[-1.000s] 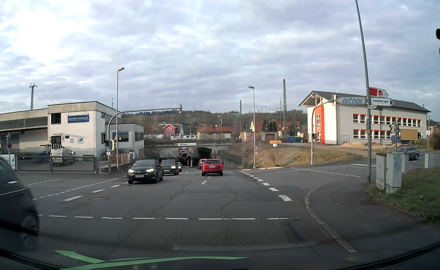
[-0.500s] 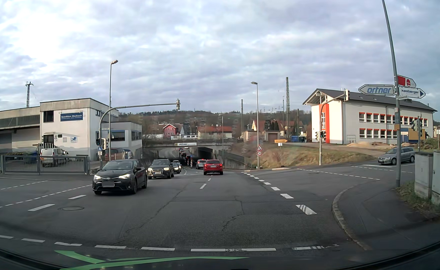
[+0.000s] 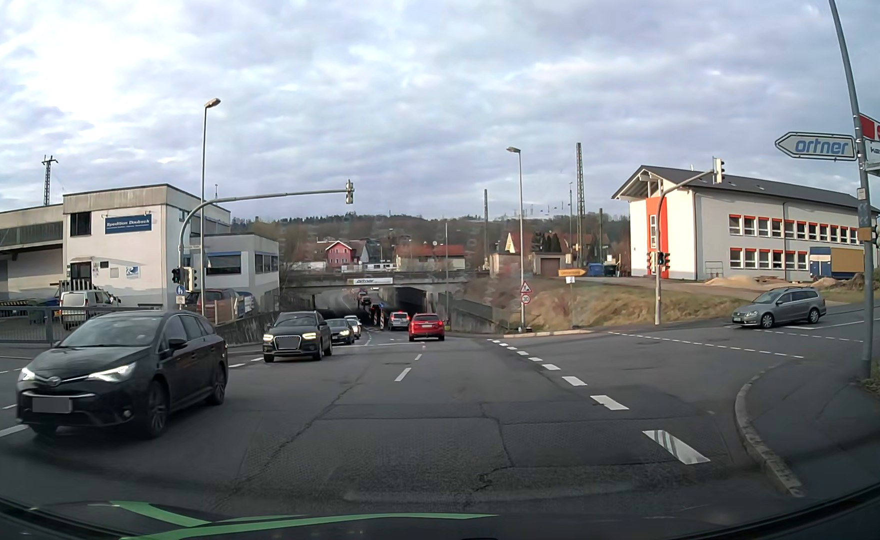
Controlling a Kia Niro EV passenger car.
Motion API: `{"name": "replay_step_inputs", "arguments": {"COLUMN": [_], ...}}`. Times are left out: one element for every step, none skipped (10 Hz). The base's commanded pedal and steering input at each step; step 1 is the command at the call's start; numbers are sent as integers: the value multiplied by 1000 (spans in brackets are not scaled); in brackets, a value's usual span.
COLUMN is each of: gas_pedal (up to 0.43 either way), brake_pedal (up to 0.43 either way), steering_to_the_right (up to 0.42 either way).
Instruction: Follow the waypoints while adhering to traffic rules and regulations
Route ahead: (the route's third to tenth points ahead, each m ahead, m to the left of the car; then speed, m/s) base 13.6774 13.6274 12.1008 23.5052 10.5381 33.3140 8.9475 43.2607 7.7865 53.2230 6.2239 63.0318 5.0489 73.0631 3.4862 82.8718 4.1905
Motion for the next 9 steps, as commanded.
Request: {"name": "replay_step_inputs", "arguments": {"gas_pedal": [0,0,0,0,0,0,0,0,0], "brake_pedal": [274,280,287,287,287,293,293,293,293], "steering_to_the_right": [-6,-6,-6,-6,-6,-6,-6,-6,-6]}}
